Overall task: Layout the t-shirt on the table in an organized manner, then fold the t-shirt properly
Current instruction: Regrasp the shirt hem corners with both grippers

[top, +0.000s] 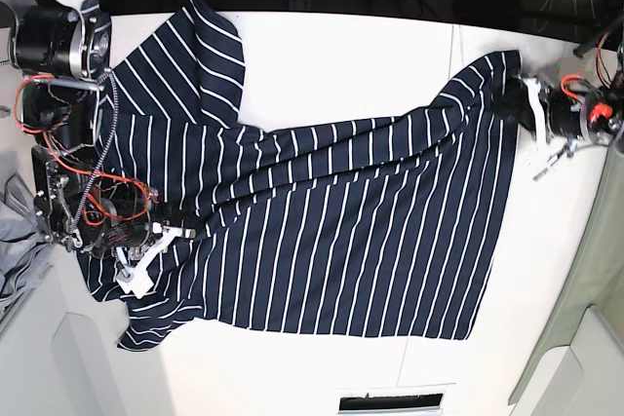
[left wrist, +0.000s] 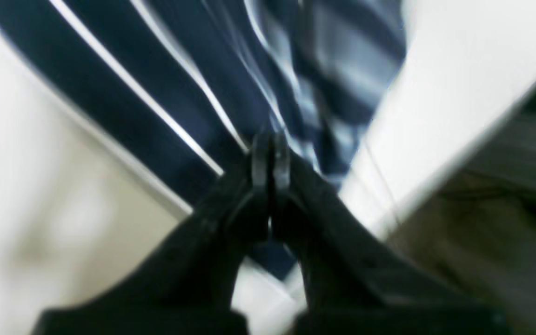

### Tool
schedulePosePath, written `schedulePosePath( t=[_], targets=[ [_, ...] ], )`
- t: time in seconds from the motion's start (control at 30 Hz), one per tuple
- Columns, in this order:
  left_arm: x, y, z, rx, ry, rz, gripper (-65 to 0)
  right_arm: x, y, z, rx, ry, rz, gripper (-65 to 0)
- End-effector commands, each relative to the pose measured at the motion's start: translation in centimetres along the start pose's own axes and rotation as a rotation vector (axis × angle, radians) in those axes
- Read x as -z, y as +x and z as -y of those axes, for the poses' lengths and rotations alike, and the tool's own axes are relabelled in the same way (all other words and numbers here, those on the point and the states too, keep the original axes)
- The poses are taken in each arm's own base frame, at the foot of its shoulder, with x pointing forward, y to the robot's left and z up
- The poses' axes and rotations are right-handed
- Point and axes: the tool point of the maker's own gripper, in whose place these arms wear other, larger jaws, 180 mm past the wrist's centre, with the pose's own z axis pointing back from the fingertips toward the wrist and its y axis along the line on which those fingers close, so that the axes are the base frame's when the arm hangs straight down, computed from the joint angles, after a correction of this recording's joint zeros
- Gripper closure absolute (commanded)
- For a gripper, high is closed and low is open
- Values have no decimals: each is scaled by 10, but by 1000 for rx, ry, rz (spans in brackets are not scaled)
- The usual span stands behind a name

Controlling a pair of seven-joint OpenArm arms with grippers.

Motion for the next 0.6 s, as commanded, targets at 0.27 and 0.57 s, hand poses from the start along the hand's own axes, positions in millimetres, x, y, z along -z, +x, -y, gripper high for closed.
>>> schedulePosePath(
  t=[0.27, 0.57],
  targets=[
    [3, 127, -47, 127, 177, 272, 0, -16, -19, 11, -36, -33, 36, 0],
    [78, 151, -75, -123, 268, 278, 0, -21, -53, 41, 25, -113, 28, 0]
  ],
)
